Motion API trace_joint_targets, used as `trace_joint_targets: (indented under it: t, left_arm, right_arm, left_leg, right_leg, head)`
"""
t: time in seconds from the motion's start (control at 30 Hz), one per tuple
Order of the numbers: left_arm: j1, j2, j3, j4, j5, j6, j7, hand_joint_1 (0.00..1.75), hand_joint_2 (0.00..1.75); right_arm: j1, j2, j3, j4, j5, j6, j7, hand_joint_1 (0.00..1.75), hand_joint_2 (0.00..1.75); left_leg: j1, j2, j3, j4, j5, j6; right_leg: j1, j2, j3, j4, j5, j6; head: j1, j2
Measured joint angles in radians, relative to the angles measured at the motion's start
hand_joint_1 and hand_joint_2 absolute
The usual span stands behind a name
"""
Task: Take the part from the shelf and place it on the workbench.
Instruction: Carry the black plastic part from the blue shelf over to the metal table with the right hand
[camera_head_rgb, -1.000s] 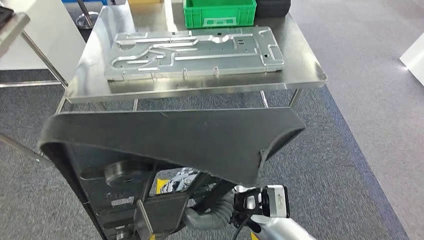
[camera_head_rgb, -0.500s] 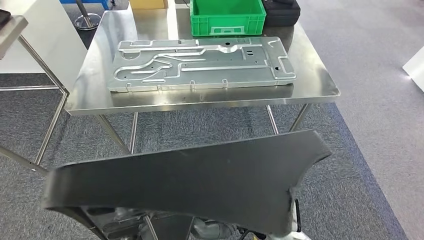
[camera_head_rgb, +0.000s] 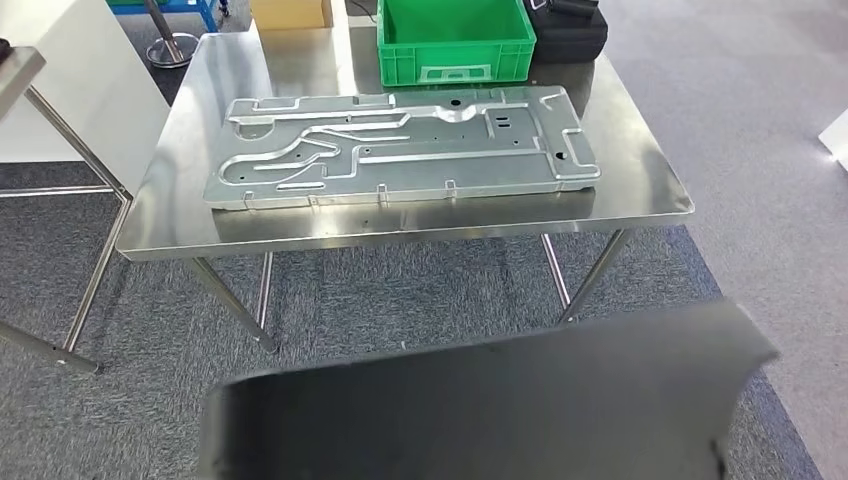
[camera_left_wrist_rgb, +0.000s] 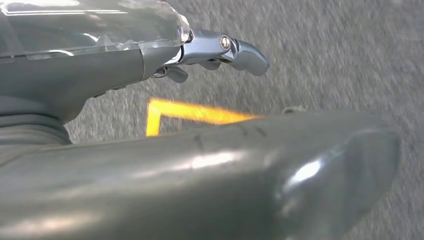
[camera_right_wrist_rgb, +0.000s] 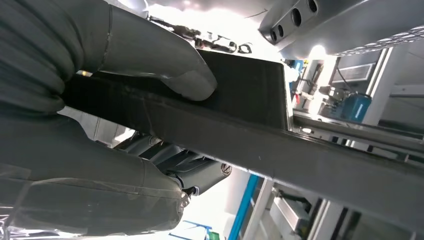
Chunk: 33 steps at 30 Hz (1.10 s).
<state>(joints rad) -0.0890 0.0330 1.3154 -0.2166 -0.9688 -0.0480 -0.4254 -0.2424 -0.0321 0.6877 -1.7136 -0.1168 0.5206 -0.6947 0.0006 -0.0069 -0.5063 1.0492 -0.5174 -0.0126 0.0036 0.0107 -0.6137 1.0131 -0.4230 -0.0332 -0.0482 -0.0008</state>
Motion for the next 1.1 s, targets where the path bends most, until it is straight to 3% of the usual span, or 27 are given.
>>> trace_joint_targets:
  t: [0.03, 0.1, 0.17, 0.2, 0.27, 0.33, 0.37, 0.47, 0.53, 0.63, 0.67, 0.7, 0.73, 0.8, 0.87, 1.0, 1.03, 1.1]
  left_arm:
    - [-0.002, 0.000, 0.000, 0.000, -0.001, 0.000, 0.000, 0.00, 0.00]
    - [-0.003, 0.000, -0.001, 0.000, -0.002, 0.000, 0.000, 0.00, 0.00]
    - [-0.002, 0.000, -0.001, 0.000, -0.002, 0.000, 0.000, 0.00, 0.00]
    - [-0.001, 0.000, -0.001, 0.000, -0.002, 0.000, 0.000, 0.00, 0.00]
    - [-0.001, 0.001, -0.001, 0.000, 0.000, 0.001, 0.000, 0.00, 0.00]
    - [-0.002, 0.001, -0.001, 0.000, 0.003, 0.002, 0.000, 0.00, 0.00]
    - [-0.002, 0.001, -0.001, 0.000, 0.004, 0.003, 0.000, 0.00, 0.00]
    - [-0.003, 0.001, -0.001, 0.000, 0.012, 0.006, 0.002, 0.00, 0.00]
    - [-0.005, 0.001, -0.001, 0.000, 0.020, 0.008, 0.003, 0.00, 0.00]
    - [-0.006, 0.001, 0.001, 0.000, 0.029, 0.010, 0.005, 0.00, 0.00]
    - [-0.005, 0.001, 0.003, 0.000, 0.032, 0.011, 0.005, 0.00, 0.00]
    - [-0.005, 0.001, 0.003, 0.000, 0.034, 0.011, 0.006, 0.00, 0.00]
    - [-0.004, 0.000, 0.004, 0.000, 0.035, 0.011, 0.006, 0.00, 0.00]
    - [-0.004, -0.003, 0.005, 0.000, 0.037, 0.011, 0.006, 0.00, 0.00]
    - [-0.004, -0.007, 0.005, 0.000, 0.037, 0.010, 0.005, 0.00, 0.00]
    - [-0.004, -0.010, 0.006, -0.001, 0.033, 0.003, -0.005, 0.00, 0.00]
    - [-0.005, -0.010, 0.005, -0.001, 0.032, 0.002, -0.008, 0.00, 0.00]
    - [-0.005, -0.010, 0.005, -0.001, 0.029, -0.001, -0.013, 0.00, 0.00]
  right_arm:
    - [0.000, 0.001, -0.001, -0.004, 0.000, 0.001, 0.000, 1.61, 1.75]
    - [0.001, 0.002, -0.001, -0.007, 0.000, 0.001, 0.000, 1.61, 1.75]
    - [0.003, 0.002, -0.001, -0.007, 0.000, 0.000, 0.000, 1.61, 1.75]
    - [0.003, 0.002, -0.001, -0.007, 0.000, 0.000, 0.000, 1.61, 1.75]
    - [0.003, 0.002, -0.001, -0.007, -0.001, -0.001, 0.000, 1.61, 1.75]
    - [0.001, 0.002, -0.001, -0.007, -0.003, -0.002, 0.000, 1.61, 1.75]
    - [-0.001, 0.003, 0.000, -0.007, -0.004, -0.002, 0.001, 1.61, 1.75]
    - [-0.009, 0.006, 0.002, -0.009, -0.008, -0.005, 0.003, 1.61, 1.75]
    - [-0.019, 0.008, 0.003, -0.010, -0.012, -0.008, 0.005, 1.61, 1.75]
    - [-0.027, 0.010, 0.007, -0.009, -0.019, -0.010, 0.009, 1.61, 1.75]
    - [-0.027, 0.010, 0.009, -0.009, -0.020, -0.010, 0.010, 1.61, 1.75]
    - [-0.028, 0.010, 0.010, -0.009, -0.021, -0.010, 0.011, 1.61, 1.75]
    - [-0.029, 0.011, 0.012, -0.009, -0.021, -0.010, 0.011, 1.61, 1.75]
    - [-0.033, 0.012, 0.014, -0.009, -0.022, -0.011, 0.011, 1.61, 1.75]
    - [-0.037, 0.013, 0.016, -0.009, -0.022, -0.013, 0.012, 1.61, 1.75]
    - [-0.038, 0.015, 0.018, -0.016, -0.003, -0.040, 0.008, 1.61, 1.75]
    - [-0.039, 0.015, 0.018, -0.020, 0.009, -0.054, 0.006, 1.61, 1.75]
    - [-0.037, 0.016, 0.018, -0.027, 0.042, -0.092, 0.003, 1.61, 1.75]
  left_leg:
    - [0.002, 0.000, -0.024, 0.047, -0.014, -0.004]
    - [0.007, 0.001, -0.102, 0.177, -0.062, -0.015]
    - [0.013, 0.001, -0.165, 0.246, -0.092, -0.023]
    - [0.015, 0.001, -0.173, 0.232, -0.077, -0.026]
    - [0.019, 0.002, -0.145, 0.112, 0.014, -0.031]
    - [0.018, 0.003, -0.113, 0.001, 0.081, -0.026]
    - [0.016, 0.004, -0.107, -0.024, 0.093, -0.017]
    - [0.014, 0.003, -0.096, -0.033, 0.089, 0.010]
    - [0.016, 0.002, -0.077, -0.040, 0.083, 0.022]
    - [0.015, 0.002, -0.057, -0.043, 0.065, 0.033]
    - [0.014, 0.001, -0.050, -0.043, 0.058, 0.034]
    - [0.012, 0.000, -0.040, -0.043, 0.049, 0.034]
    - [0.011, -0.001, -0.027, -0.043, 0.040, 0.033]
    - [0.008, -0.002, -0.003, -0.043, 0.021, 0.030]
    - [0.006, -0.003, 0.008, -0.046, 0.005, 0.020]
    - [0.003, 0.000, 0.018, -0.021, -0.004, 0.000]
    - [0.004, 0.000, 0.004, 0.012, -0.015, -0.003]
    - [0.008, 0.001, -0.061, 0.127, -0.059, -0.011]
  right_leg:
    - [-0.003, -0.001, 0.013, -0.005, -0.004, -0.003]
    - [-0.005, -0.001, 0.030, -0.009, -0.018, -0.007]
    - [-0.006, 0.001, 0.048, -0.008, -0.035, -0.004]
    - [-0.008, 0.002, 0.060, -0.008, -0.044, -0.002]
    - [-0.010, 0.003, 0.088, -0.008, -0.064, 0.006]
    - [-0.010, 0.004, 0.107, -0.006, -0.084, 0.017]
    - [-0.009, 0.004, 0.111, -0.005, -0.091, 0.024]
    - [-0.008, 0.004, 0.117, 0.005, -0.101, 0.041]
    - [-0.010, 0.001, 0.091, 0.065, -0.119, 0.049]
    - [-0.011, -0.001, -0.035, 0.250, -0.185, 0.058]
    - [-0.011, -0.001, -0.070, 0.284, -0.194, 0.058]
    - [-0.011, -0.002, -0.086, 0.282, -0.181, 0.057]
    - [-0.009, -0.002, -0.085, 0.245, -0.147, 0.053]
    - [-0.001, -0.004, -0.056, 0.117, -0.045, 0.035]
    - [0.009, -0.007, -0.036, 0.033, 0.005, 0.017]
    - [0.004, -0.005, -0.006, 0.001, 0.002, -0.003]
    - [0.000, -0.005, 0.007, -0.005, -0.002, -0.007]
    - [-0.002, -0.006, 0.025, -0.009, -0.014, -0.012]
  head:
    - [0.000, 0.000]
    - [-0.001, 0.000]
    - [-0.002, 0.000]
    - [-0.002, 0.000]
    - [-0.002, 0.000]
    - [-0.001, 0.000]
    - [-0.001, 0.000]
    - [0.000, 0.000]
    - [0.001, 0.000]
    - [0.002, 0.000]
    - [0.002, 0.000]
    - [0.002, 0.000]
    - [0.002, 0.000]
    - [0.001, 0.000]
    - [0.002, 0.000]
    - [0.004, 0.000]
    - [0.003, 0.000]
    - [0.002, 0.000]
